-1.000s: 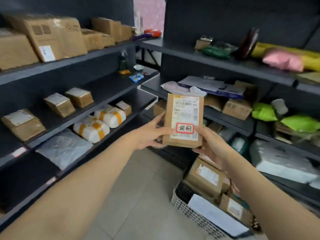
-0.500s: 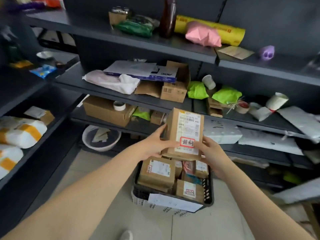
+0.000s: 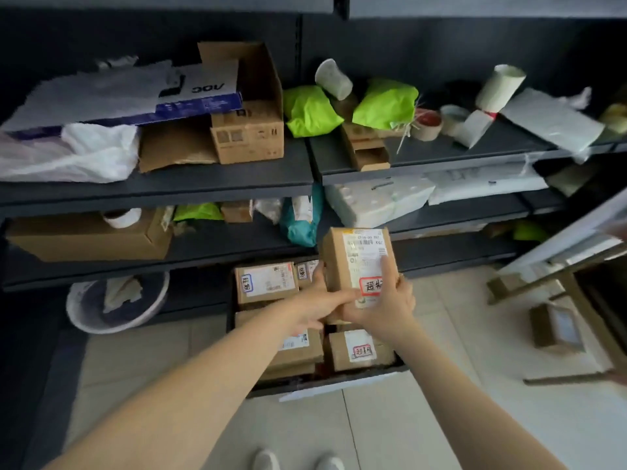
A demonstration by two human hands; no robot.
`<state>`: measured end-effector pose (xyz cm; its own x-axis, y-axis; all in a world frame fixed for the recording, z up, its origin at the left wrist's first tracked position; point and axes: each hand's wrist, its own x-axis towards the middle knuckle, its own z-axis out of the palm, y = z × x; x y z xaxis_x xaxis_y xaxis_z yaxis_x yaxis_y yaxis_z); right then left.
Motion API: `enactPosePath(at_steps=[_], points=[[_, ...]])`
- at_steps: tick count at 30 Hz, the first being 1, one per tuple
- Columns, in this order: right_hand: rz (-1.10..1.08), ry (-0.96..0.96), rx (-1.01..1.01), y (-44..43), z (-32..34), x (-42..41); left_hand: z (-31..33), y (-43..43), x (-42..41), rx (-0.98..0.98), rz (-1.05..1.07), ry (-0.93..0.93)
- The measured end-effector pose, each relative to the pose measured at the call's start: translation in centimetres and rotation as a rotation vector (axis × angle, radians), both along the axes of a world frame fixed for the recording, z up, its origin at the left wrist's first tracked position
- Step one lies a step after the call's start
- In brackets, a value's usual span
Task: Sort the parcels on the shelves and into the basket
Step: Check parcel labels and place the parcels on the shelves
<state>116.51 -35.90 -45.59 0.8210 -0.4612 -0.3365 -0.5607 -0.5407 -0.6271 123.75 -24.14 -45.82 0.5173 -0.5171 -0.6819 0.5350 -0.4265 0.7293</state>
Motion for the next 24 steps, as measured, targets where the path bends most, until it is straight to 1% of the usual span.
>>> enactPosePath(at_steps=[2, 3, 4, 7, 8, 10, 12, 15, 17, 20, 24], points=[[-0.041, 0.041, 0.021, -0.8, -3.4, -0.2, -2.5, -0.3, 0.3, 0.042, -0.003, 0.019], [-0.064, 0.062, 0.034, -1.2, -5.1, -0.4, -3.9, -0.2, 0.5, 0.077, -0.026, -0.028], [-0.082, 0.093, 0.043, -1.6, -6.8, -0.5, -5.3, 0.1, 0.8, 0.153, -0.084, -0.14], [-0.069, 0.205, 0.043, -2.4, -12.0, -0.6, -9.9, 2.2, 1.8, 0.484, -0.347, -0.561], [-0.056, 0.229, 0.042, -2.5, -13.4, -0.4, -11.3, 3.1, 2.1, 0.568, -0.437, -0.66], [-0.017, 0.239, 0.035, -2.6, -16.2, 0.2, -13.8, 4.6, 2.8, 0.705, -0.628, -0.762], [0.052, 0.241, -0.007, -2.8, -18.4, 1.1, -15.9, 5.6, 3.3, 0.822, -0.796, -0.787], [0.2, 0.316, -0.095, -3.6, -20.7, 2.2, -18.3, 7.1, 3.9, 0.907, -0.883, -0.774], [0.309, 0.337, -0.17, -4.6, -21.7, 2.9, -19.3, 8.0, 3.8, 0.91, -0.871, -0.781], [0.469, 0.352, -0.269, -6.3, -22.5, 4.8, -20.3, 9.2, 4.0, 0.899, -0.784, -0.78], [0.654, 0.43, -0.331, -6.9, -22.8, 7.5, -21.3, 10.9, 4.4, 0.907, -0.748, -0.771]])
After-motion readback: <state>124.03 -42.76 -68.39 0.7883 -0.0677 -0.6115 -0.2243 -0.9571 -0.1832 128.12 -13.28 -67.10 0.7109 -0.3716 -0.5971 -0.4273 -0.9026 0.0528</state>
